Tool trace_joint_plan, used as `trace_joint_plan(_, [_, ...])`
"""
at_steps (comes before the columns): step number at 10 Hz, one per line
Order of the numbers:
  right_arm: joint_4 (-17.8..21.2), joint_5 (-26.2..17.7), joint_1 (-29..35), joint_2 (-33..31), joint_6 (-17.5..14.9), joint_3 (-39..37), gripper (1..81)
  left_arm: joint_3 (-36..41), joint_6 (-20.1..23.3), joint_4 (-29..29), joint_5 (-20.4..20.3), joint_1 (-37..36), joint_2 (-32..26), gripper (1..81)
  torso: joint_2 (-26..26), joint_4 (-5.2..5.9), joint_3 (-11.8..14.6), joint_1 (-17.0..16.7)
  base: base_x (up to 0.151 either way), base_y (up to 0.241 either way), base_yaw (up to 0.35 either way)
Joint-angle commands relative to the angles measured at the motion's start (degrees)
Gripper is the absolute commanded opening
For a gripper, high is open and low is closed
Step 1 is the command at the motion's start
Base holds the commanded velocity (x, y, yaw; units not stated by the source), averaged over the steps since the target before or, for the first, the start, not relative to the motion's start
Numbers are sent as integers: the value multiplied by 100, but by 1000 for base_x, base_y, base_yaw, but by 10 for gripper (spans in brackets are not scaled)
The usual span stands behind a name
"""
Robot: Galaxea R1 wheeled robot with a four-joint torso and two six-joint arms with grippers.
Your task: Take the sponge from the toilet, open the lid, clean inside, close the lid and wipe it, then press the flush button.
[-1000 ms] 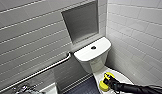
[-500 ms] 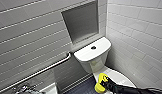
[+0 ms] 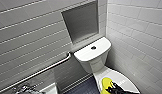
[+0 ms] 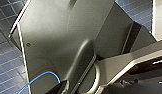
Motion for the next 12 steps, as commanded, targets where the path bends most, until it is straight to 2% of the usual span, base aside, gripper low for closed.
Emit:
trace_joint_plan(1, [18, -139, 92, -1056, 57, 1003, 10, 62, 33, -42, 343, -118, -148, 811, 0, 0, 0, 0, 0, 0, 0])
trace_joint_plan(7, [-360, -183, -980, -1865, 65, 1532, 10, 62, 33, -25, 343, -127, -219, 811, 0, 0, 0, 0, 0, 0, 0])
trace_joint_plan(9, [-404, -209, -1270, -2165, 66, 1585, 10, 62, 33, -16, 343, -144, -219, 811, 0, 0, 0, 0, 0, 0, 0])
trace_joint_plan(12, [-404, -192, -1508, -2831, 74, 2084, 10, 62, 33, -34, 343, -206, -245, 811, 0, 0, 0, 0, 0, 0, 0])
